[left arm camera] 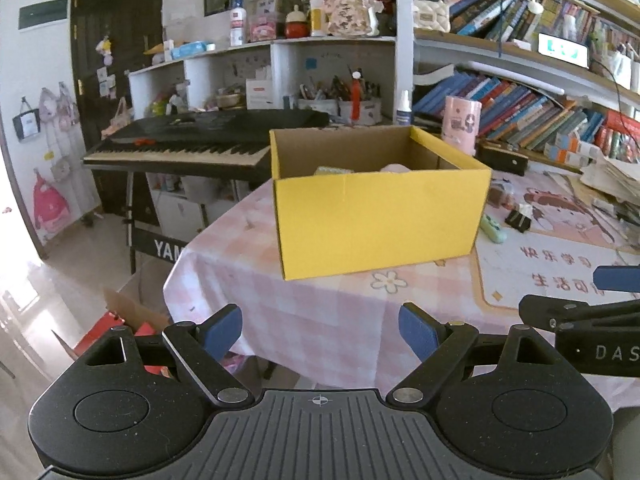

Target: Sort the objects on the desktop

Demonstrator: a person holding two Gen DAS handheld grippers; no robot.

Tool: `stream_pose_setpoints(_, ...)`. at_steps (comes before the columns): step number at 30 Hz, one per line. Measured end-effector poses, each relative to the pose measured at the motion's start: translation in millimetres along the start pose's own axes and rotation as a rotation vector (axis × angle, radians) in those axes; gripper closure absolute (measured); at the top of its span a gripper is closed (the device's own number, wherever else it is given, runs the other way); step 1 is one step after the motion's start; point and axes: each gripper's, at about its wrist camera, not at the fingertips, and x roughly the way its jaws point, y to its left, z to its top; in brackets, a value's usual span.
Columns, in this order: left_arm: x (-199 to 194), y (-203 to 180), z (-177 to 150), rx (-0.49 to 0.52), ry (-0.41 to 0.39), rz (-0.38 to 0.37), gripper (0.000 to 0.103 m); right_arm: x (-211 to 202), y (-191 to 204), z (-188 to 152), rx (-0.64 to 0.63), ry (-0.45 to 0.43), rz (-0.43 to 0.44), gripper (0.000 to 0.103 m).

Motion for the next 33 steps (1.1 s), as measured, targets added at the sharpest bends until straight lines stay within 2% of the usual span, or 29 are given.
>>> stream_pose_setpoints(16,-9,-11,-15,0.037,0.036,-0.065,0.015,-17,-10,-22,0.068,0.022,-0.054,0.016)
stream_pose_setpoints(33,5,-40,-7,0.089,0.040,-0.124,0.015,-13,-36,-26,0.115,0.036,-0.100,0.016)
